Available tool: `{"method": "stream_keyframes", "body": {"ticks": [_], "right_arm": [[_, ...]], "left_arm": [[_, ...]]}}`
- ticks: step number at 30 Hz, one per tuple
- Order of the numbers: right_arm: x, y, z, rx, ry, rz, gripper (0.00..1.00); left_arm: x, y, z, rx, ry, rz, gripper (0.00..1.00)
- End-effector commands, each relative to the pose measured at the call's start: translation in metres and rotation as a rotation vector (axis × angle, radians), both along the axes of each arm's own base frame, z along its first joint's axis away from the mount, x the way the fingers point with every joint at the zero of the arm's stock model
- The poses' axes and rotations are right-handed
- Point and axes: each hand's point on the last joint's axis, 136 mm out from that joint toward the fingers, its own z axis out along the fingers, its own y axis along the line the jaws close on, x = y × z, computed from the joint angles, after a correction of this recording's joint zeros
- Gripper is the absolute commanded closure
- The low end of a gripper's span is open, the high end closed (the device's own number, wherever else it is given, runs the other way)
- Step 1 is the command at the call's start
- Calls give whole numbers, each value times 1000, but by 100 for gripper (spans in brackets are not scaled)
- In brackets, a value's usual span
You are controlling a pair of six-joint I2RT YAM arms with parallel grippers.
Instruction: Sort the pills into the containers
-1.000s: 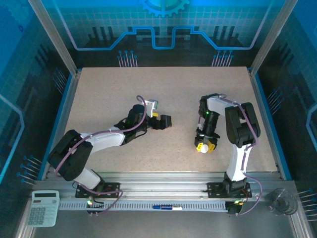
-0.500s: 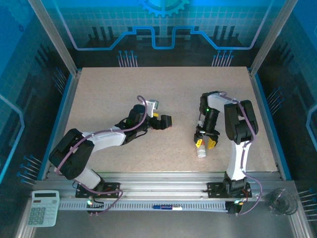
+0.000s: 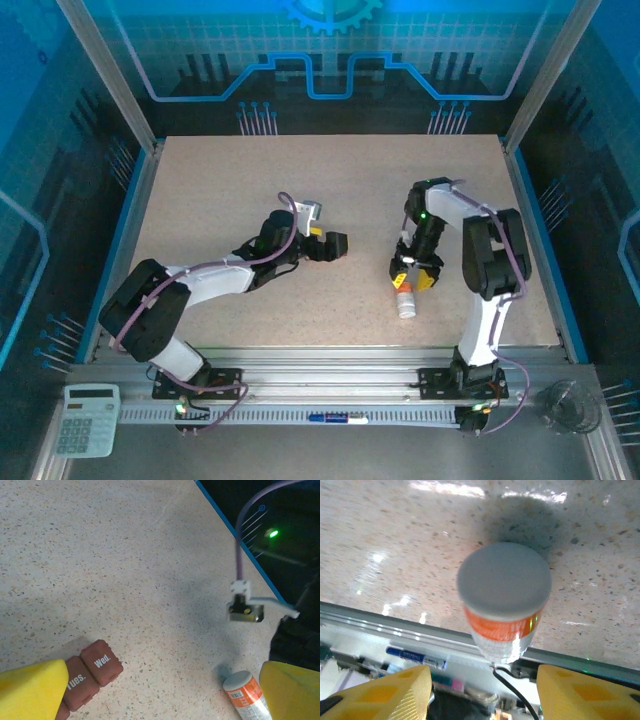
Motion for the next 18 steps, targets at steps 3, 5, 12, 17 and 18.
{"method": "stream_keyframes", "body": {"ticks": [3, 5, 12, 17, 18], "right_arm": [[12, 3, 24, 34, -230, -104, 39], [14, 2, 27, 29, -305, -127, 38], [-6, -9, 14, -36, -488, -193, 33], [-29, -21, -3, -79, -572, -237, 32], [-32, -19, -6, -59, -589, -257, 31]], "left_arm": [[-6, -13, 15, -19, -10, -55, 1], [-10, -16, 14, -11, -4, -67, 1], [-15, -18, 10, 38, 2, -58, 1], [-17, -10, 8, 81, -8, -29, 1], [-18, -8, 8, 90, -11, -23, 1]]}}
